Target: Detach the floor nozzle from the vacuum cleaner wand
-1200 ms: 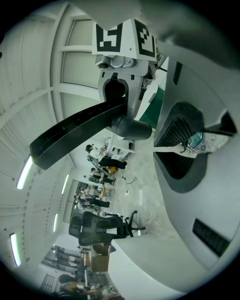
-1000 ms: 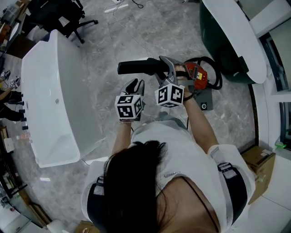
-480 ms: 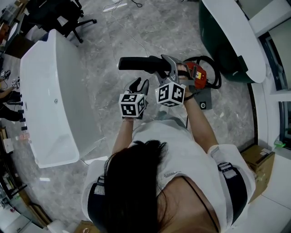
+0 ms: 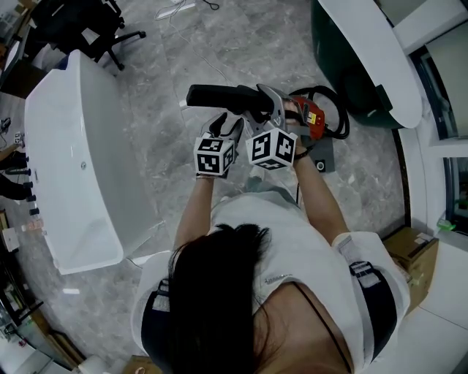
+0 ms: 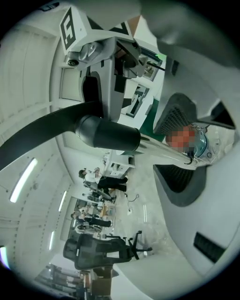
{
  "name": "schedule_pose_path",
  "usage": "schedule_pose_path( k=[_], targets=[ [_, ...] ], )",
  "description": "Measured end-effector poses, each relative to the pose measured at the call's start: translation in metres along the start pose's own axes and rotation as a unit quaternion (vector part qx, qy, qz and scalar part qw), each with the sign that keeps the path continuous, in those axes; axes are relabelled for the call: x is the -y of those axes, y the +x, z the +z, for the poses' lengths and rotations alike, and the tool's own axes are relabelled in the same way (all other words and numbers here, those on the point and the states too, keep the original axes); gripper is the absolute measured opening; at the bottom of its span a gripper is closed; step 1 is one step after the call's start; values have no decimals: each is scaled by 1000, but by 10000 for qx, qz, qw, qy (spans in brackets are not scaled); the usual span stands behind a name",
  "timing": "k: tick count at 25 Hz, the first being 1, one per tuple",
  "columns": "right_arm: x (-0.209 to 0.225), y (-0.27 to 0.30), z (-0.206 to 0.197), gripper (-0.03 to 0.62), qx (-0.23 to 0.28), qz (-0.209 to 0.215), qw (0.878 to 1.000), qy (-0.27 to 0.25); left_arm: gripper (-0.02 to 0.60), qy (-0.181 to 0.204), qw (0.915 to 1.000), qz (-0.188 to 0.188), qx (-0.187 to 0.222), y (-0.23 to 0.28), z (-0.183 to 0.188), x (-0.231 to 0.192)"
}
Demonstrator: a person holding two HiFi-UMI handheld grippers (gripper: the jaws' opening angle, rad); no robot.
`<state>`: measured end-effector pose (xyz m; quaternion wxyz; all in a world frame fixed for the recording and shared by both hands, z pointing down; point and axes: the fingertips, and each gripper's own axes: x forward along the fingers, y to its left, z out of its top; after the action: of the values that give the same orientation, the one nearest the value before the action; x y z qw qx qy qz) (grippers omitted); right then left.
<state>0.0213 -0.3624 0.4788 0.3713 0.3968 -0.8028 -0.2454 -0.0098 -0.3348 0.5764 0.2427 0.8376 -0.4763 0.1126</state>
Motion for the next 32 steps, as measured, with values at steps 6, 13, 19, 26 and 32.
schedule_pose_path(
  k=[6, 13, 19, 26, 32],
  targets=[
    [7, -2, -6, 242, -20, -18, 9999, 154, 196, 35, 9999, -67, 80, 24, 3, 9],
    [9, -2, -7, 242, -37, 13, 9998, 200, 198, -233, 9992, -3, 311, 37, 11, 8],
    [13, -4, -11, 242, -46, -8, 9997, 260, 174, -233, 9993, -66, 295, 48, 9, 12],
    [17, -6, -15, 242, -49, -71, 9996, 276, 170, -192, 9993, -121, 295, 51, 11, 17],
    [20, -10, -15, 239, -45, -254, 9995, 187, 170, -138, 9993, -166, 297, 51, 12, 20]
  ],
)
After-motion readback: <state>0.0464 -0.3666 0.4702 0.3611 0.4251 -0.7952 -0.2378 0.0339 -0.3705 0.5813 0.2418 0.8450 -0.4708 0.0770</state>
